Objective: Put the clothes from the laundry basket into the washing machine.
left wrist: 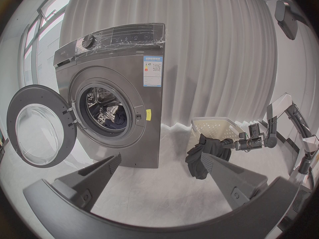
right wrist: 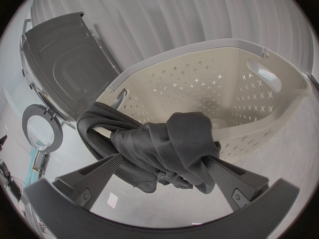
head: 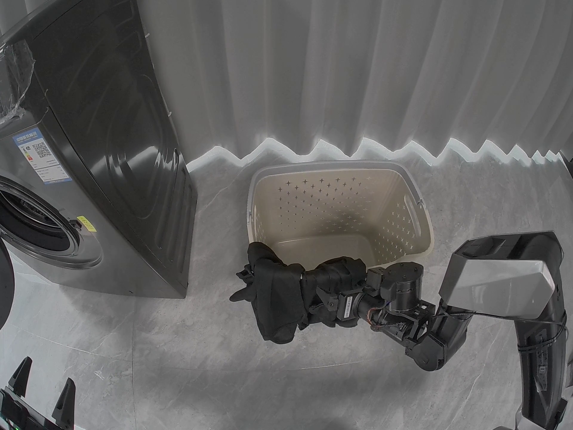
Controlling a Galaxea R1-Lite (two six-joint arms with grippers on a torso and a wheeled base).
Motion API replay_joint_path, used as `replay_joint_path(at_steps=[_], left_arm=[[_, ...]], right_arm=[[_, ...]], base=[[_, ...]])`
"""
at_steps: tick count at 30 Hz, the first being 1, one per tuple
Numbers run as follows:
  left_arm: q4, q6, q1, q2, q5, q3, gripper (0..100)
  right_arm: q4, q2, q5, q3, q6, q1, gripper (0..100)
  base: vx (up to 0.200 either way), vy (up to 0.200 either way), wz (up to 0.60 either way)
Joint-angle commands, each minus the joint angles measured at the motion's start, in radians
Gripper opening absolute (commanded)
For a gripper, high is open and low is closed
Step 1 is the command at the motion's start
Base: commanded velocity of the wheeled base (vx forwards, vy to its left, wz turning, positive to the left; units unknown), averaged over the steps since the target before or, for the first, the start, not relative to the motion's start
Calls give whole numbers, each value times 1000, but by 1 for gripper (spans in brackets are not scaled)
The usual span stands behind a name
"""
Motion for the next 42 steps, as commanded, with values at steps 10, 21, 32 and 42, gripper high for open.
replay_joint_path(at_steps=[10,21,32,42], left_arm=[[1,-3,0,-7,2,16,100],[-1,-3,0,-7,2,16,100],[-1,-3,0,-7,3,16,100],[-1,-2,0,-7,3,16,100]], right_arm=[[-22,70,0,-73,-3,-12,100],[-96,82,1,-65,-2,-4,0],[-147,-86,9,85,-3,31,0],[-199,-478,60,292,-23,43,0]], base=[[0,0,0],[0,0,0],[0,0,0],[0,0,0]])
